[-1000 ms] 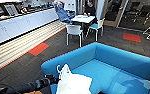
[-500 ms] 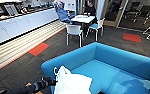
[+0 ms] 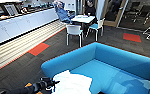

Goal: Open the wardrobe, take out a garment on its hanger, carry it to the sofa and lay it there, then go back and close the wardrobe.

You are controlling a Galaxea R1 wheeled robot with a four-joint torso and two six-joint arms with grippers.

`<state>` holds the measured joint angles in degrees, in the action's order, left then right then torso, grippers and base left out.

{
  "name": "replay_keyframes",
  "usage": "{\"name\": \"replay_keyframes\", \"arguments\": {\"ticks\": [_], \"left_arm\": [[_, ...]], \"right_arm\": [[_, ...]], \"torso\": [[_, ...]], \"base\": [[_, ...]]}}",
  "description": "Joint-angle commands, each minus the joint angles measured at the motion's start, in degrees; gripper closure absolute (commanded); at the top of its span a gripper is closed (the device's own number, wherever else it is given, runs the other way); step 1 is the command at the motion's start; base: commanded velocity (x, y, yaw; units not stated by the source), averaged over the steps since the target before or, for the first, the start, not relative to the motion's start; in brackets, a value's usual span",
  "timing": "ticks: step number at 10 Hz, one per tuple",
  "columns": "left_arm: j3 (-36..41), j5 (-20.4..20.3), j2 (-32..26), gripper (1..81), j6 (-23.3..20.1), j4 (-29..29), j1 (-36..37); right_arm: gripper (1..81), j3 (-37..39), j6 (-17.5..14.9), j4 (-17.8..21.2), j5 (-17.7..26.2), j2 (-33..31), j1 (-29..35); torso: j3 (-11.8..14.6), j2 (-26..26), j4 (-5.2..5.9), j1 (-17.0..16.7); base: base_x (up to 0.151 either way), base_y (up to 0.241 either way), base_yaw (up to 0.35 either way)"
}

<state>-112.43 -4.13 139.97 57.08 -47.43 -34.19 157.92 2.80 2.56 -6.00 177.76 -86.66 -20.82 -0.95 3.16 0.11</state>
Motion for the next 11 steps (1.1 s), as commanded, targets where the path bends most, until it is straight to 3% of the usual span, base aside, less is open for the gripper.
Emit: {"name": "replay_keyframes", "arguments": {"ticks": [1, 3, 4, 7, 8, 11], "left_arm": [[0.46, 0.18, -2.67, 1.0, -0.30, -0.55, 5.42], [-1.37, -1.56, -3.90, 1.0, -0.38, -0.55, 1.63], [-2.61, -4.03, -4.34, 1.0, -0.39, -2.30, -1.87], [-4.37, -4.48, -1.98, 1.0, -0.39, -10.02, -14.26], [-5.25, -4.48, -1.01, 1.0, -0.39, -11.80, -17.52], [-8.67, -8.08, -0.13, 1.0, -0.30, -14.26, -24.46]], "right_arm": [[1.0, -0.60, -0.52, -0.19, 4.33, 1.04, -0.23], [1.0, -0.60, -0.52, -0.19, 4.33, 1.04, -0.23], [1.0, -0.60, -0.52, -0.19, 4.33, 1.04, -0.23], [1.0, -0.60, -0.52, -0.10, 4.33, 1.04, -0.13], [1.0, -0.60, -0.52, -0.19, 4.33, 1.04, -0.14], [1.0, -0.60, -0.52, -0.19, 4.33, 1.04, -0.05]], "torso": [[0.00, 0.00, 0.00, 0.00], [0.00, 0.00, 0.00, 0.00], [0.00, 0.00, 0.00, 0.00], [0.00, 0.00, 0.00, 0.00], [2.47, 0.00, 0.00, 0.00], [4.79, -0.02, 0.00, -0.02]], "base": [[0.000, 0.000, 0.000], [0.000, 0.000, 0.000], [0.000, 0.000, 0.000], [0.000, 0.000, 0.000], [0.000, 0.000, 0.000], [0.000, 0.000, 0.000]]}}
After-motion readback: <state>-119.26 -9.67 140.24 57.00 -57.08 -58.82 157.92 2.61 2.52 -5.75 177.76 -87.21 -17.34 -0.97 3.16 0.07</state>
